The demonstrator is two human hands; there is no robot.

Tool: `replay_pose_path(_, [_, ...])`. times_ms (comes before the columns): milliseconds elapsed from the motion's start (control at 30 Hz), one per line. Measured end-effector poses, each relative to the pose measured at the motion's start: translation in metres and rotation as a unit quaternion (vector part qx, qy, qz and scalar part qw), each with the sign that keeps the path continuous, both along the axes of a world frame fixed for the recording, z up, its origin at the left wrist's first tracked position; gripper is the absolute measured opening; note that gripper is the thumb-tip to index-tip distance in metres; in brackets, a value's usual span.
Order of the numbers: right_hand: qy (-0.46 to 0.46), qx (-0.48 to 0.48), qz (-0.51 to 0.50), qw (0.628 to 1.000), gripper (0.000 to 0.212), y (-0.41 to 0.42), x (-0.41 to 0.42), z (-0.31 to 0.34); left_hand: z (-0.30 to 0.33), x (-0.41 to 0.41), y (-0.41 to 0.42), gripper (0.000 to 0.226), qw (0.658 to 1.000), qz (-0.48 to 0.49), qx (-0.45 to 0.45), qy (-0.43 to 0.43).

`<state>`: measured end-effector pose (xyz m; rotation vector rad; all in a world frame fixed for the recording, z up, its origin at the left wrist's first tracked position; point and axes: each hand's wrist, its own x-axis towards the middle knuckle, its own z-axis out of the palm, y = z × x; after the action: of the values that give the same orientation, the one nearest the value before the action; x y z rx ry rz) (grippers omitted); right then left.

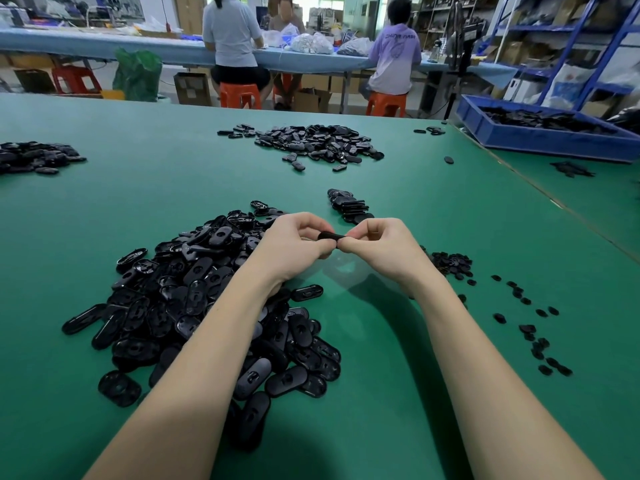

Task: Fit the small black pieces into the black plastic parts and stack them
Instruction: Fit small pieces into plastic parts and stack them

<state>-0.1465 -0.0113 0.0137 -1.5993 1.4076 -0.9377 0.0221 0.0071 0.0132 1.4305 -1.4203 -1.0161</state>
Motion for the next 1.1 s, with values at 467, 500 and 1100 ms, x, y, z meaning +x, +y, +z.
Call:
replay_pose_path(467, [0.001,-0.068,0.004,0.998,0.014,-0.003,-0.001,-0.003,-0.002,-0.005,0.000,0.014,0.999,0.043,-0.028,0.010])
replay_pose_path(500, [-0.003,-0.071,0.021,0.997,0.013,-0.004,-0.003,-0.003,-0.002,-0.005,0.000,0.014,0.999,0.042,-0.029,0.011])
replay_pose_path(1100, [0.135,-0.047,-0.115,0.983,0.007,-0.055,-0.017,0.001,-0.006,0.002,-0.005,0.007,0.986,0.021,-0.045,-0.160])
